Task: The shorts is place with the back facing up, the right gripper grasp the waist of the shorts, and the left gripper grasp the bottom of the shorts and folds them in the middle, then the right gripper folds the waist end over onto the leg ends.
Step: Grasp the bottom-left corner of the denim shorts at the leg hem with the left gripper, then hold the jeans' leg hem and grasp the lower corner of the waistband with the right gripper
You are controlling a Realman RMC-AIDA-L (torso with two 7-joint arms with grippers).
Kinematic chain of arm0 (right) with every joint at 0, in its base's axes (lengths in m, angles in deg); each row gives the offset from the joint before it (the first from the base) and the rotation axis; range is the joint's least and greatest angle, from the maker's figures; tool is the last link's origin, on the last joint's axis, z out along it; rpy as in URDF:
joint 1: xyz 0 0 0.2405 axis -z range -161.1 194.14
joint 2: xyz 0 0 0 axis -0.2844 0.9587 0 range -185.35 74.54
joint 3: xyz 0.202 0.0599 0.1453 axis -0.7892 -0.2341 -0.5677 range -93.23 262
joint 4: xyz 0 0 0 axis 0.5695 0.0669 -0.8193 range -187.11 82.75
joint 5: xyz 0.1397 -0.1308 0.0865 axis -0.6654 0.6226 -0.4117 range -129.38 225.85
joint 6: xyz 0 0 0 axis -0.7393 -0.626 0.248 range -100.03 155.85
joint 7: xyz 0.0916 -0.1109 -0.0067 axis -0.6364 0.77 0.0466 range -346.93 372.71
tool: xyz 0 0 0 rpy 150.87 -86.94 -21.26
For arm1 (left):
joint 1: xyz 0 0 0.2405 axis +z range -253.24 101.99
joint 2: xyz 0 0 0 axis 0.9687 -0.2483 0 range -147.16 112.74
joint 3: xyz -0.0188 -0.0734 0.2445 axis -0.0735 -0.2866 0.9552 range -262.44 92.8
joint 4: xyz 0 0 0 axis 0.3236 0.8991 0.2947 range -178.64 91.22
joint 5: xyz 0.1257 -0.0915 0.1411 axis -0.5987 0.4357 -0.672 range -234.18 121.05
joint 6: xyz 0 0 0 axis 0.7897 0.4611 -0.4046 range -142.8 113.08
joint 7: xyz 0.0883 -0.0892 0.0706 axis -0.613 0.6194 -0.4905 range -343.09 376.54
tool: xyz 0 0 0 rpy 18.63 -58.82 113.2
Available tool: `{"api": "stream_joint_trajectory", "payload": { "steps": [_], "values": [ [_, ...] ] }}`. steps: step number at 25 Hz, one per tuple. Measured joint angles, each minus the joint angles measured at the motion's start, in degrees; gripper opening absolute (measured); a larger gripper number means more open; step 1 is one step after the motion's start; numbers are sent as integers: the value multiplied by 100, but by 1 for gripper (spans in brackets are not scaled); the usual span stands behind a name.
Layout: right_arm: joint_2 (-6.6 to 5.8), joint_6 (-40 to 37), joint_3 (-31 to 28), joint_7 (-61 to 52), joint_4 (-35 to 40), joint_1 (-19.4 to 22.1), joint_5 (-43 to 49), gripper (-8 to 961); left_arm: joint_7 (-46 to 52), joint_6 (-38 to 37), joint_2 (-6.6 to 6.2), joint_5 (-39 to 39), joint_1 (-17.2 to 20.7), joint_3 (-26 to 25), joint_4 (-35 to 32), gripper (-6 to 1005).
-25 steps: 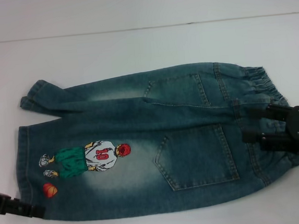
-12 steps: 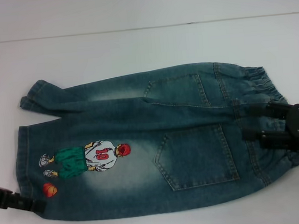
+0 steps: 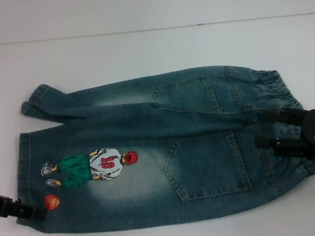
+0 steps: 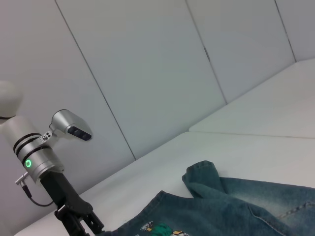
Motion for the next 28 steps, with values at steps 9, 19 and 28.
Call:
{"api": "stream_joint_trajectory", "payload": {
  "steps": [9, 19, 28],
  "values": [
    [-6, -17, 0, 0, 0, -9, -13, 882, 26, -108, 1, 47, -23, -3, -2, 740],
    [-26, -32, 0, 0, 7, -3, -70, 883, 370, 184, -33, 62, -27, -14, 15, 464],
    [-28, -43, 0, 0, 9, 0, -71, 884, 346, 231, -45, 75, -27, -21, 32, 203]
  ]
}}
